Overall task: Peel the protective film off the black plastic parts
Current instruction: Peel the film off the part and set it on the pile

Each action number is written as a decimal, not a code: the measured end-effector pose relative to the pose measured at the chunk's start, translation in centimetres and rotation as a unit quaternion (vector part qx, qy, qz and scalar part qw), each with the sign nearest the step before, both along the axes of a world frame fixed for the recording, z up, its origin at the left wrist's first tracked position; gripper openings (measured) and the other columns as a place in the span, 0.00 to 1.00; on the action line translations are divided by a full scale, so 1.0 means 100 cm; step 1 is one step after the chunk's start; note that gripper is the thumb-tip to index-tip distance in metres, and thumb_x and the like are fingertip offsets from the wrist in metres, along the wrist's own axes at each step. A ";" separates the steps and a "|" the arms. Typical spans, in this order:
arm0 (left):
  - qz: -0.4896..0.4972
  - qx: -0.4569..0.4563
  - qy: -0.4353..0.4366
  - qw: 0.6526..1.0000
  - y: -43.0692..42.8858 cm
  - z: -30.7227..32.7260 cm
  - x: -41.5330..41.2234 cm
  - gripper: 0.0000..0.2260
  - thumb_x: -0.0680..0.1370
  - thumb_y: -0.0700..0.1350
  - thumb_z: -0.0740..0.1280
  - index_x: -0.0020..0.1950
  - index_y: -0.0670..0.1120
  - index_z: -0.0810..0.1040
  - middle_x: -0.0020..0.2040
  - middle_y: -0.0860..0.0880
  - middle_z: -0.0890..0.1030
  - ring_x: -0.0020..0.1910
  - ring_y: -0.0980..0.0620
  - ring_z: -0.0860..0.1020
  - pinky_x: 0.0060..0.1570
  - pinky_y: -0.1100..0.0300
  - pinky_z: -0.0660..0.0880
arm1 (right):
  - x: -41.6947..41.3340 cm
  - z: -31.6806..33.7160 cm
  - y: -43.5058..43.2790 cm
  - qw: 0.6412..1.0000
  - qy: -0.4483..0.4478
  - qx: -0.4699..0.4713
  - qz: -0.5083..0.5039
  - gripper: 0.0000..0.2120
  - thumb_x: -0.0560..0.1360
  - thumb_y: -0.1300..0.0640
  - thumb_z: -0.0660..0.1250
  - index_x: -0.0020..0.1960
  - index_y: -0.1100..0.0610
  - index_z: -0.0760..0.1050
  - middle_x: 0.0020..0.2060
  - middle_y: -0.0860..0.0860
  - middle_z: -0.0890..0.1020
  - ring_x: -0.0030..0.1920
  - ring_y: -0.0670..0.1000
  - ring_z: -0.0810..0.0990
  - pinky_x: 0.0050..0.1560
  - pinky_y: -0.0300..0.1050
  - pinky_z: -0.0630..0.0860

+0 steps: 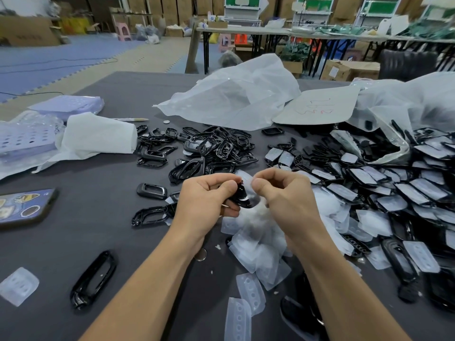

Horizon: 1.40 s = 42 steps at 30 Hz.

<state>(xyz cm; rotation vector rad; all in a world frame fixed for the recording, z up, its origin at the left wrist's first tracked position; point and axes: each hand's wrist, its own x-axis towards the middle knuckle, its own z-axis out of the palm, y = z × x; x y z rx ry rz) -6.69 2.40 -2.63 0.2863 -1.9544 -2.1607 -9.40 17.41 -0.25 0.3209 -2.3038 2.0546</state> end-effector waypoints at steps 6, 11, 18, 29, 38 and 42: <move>0.018 0.027 0.018 0.999 0.001 0.001 0.001 0.08 0.77 0.33 0.73 0.47 0.45 0.88 0.37 0.43 0.87 0.26 0.52 0.78 0.30 0.61 0.80 | -0.002 -0.003 0.001 0.998 -0.054 -0.036 -0.004 0.11 0.80 0.66 0.66 0.40 0.58 0.78 0.29 0.53 0.80 0.27 0.49 0.75 0.29 0.42 0.75; 0.017 0.015 -0.002 1.000 -0.002 0.001 0.001 0.09 0.75 0.32 0.75 0.47 0.45 0.88 0.38 0.43 0.87 0.29 0.52 0.78 0.32 0.64 0.78 | -0.003 -0.004 0.000 0.996 -0.071 -0.057 0.003 0.12 0.79 0.67 0.68 0.38 0.57 0.80 0.28 0.49 0.81 0.29 0.46 0.80 0.31 0.41 0.80; -0.043 0.018 -0.030 0.998 -0.003 0.003 0.002 0.10 0.74 0.33 0.76 0.50 0.46 0.88 0.41 0.40 0.87 0.28 0.50 0.79 0.31 0.63 0.78 | 0.000 0.000 0.005 0.998 -0.052 -0.028 0.013 0.09 0.75 0.66 0.74 0.37 0.58 0.84 0.29 0.54 0.84 0.28 0.49 0.82 0.31 0.38 0.77; 0.075 0.071 0.017 0.994 -0.002 0.008 0.002 0.11 0.73 0.33 0.77 0.40 0.50 0.89 0.37 0.46 0.87 0.28 0.55 0.80 0.32 0.66 0.79 | 0.004 0.003 0.002 0.996 -0.058 -0.056 0.023 0.05 0.74 0.67 0.75 0.41 0.63 0.81 0.30 0.54 0.84 0.31 0.52 0.83 0.31 0.39 0.77; 0.070 0.039 0.015 0.997 -0.002 0.008 0.003 0.11 0.73 0.34 0.77 0.40 0.51 0.89 0.31 0.47 0.83 0.26 0.54 0.77 0.33 0.65 0.78 | 0.004 0.000 0.000 0.993 -0.057 -0.105 0.017 0.06 0.74 0.72 0.72 0.44 0.63 0.81 0.31 0.54 0.85 0.31 0.52 0.82 0.36 0.40 0.80; 0.077 0.046 0.021 0.996 0.002 0.008 0.003 0.11 0.74 0.34 0.76 0.39 0.50 0.89 0.31 0.49 0.83 0.26 0.54 0.76 0.32 0.65 0.77 | 0.006 0.001 0.000 0.991 -0.073 -0.106 0.026 0.09 0.74 0.73 0.71 0.47 0.61 0.82 0.32 0.54 0.86 0.32 0.54 0.82 0.35 0.39 0.80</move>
